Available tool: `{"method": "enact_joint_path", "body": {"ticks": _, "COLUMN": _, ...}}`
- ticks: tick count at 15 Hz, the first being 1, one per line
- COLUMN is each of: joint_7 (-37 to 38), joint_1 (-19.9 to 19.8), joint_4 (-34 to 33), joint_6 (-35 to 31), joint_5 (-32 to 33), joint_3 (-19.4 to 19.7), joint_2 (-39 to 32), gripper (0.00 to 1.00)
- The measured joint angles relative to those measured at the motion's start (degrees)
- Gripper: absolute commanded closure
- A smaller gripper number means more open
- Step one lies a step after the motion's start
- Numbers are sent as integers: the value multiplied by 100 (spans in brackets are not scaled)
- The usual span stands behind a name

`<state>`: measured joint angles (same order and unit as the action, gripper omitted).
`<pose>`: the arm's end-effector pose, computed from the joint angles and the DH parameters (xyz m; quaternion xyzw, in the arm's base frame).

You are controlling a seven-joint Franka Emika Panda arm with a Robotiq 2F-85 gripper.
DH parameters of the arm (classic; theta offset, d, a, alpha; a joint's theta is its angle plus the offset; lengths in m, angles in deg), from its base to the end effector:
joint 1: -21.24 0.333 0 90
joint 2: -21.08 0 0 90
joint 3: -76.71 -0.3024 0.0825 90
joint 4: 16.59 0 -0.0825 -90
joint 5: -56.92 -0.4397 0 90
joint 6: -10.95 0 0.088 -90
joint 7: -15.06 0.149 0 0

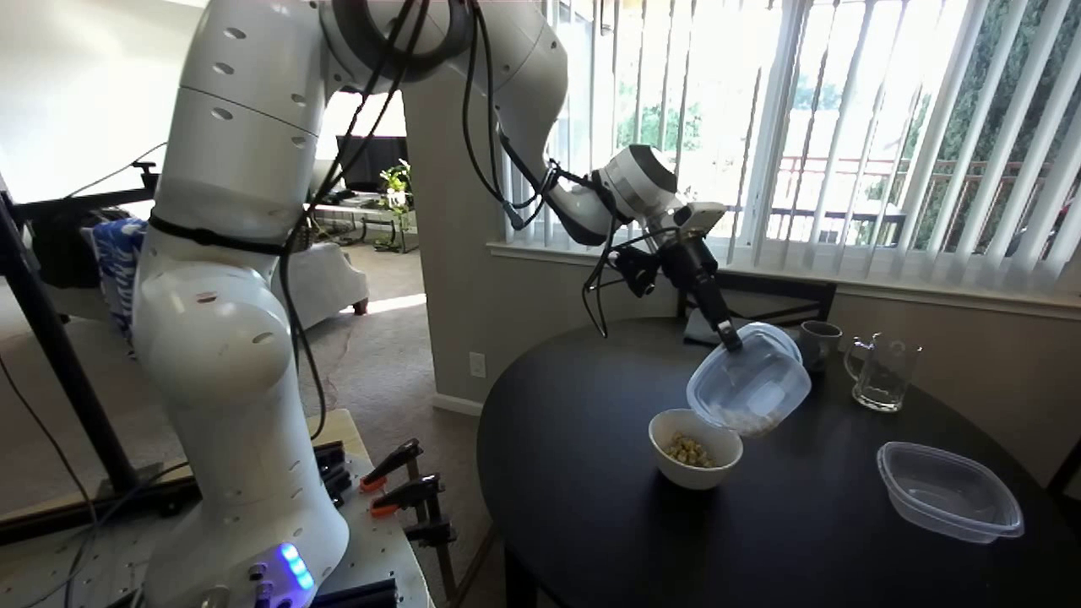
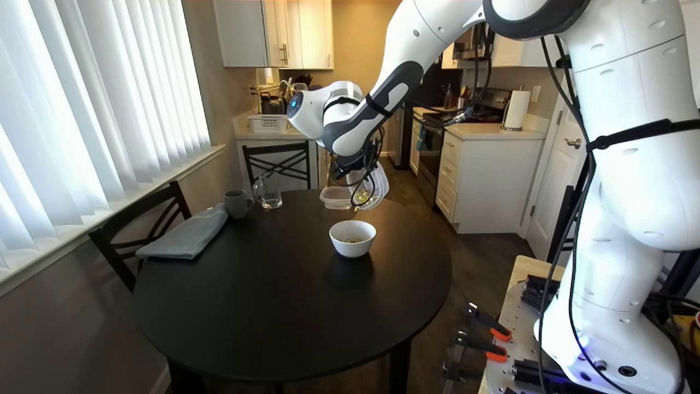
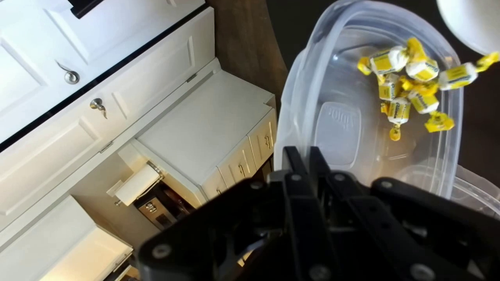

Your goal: Pour out the contents from the left bowl to the right bowl

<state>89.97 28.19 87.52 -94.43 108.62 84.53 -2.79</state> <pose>0.6473 -0.1019 0.2429 0.8070 -0.3806 0.1080 0.4385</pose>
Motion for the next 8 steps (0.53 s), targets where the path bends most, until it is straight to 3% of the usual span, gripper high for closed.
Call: {"method": "enact_joint_path", "body": {"ticks": 8, "joint_7": 81, "joint_1": -1, "joint_4": -2, "joint_6": 226, "joint_5": 326, "joint_3": -77, "joint_2": -22, "gripper": 98}}
